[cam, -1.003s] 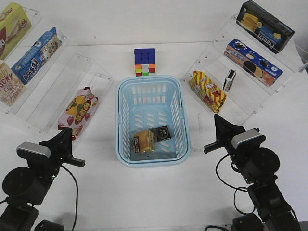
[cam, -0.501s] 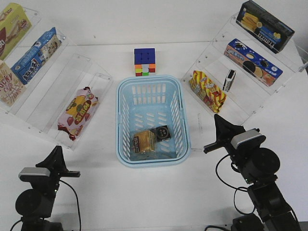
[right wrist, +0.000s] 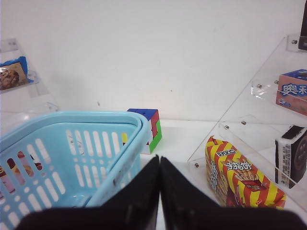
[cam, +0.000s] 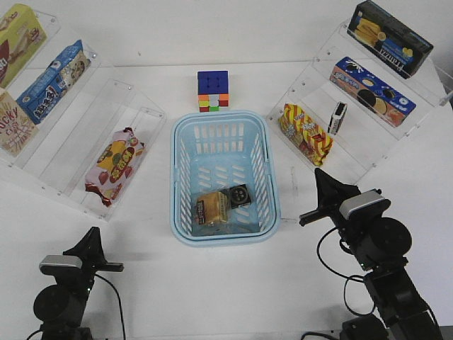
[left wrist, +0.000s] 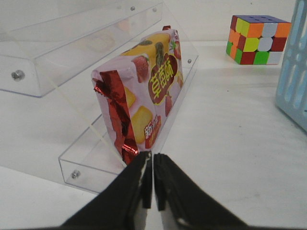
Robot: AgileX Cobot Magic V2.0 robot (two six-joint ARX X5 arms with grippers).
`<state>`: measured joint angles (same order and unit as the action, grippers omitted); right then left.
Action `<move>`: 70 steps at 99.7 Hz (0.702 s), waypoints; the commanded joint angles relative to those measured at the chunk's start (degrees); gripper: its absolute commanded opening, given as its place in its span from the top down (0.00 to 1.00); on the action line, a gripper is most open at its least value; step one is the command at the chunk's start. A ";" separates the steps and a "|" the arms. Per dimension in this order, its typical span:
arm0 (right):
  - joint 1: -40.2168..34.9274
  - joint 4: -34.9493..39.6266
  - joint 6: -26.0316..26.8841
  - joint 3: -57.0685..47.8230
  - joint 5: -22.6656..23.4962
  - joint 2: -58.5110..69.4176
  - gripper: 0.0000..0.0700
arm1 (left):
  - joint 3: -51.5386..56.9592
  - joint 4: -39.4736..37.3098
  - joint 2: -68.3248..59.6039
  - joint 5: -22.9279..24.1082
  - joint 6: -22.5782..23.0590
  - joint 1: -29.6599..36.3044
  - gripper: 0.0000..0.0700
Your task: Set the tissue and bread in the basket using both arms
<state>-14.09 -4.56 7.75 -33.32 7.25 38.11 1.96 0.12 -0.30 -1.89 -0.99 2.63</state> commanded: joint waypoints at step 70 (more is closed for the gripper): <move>-0.13 -0.28 -1.40 -0.66 -0.22 0.17 1.00 | -1.16 -0.20 0.11 -0.24 -0.15 -0.04 1.00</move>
<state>-14.09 -4.51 7.68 -33.32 7.25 38.11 1.96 0.56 -0.30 -1.89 -0.99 2.63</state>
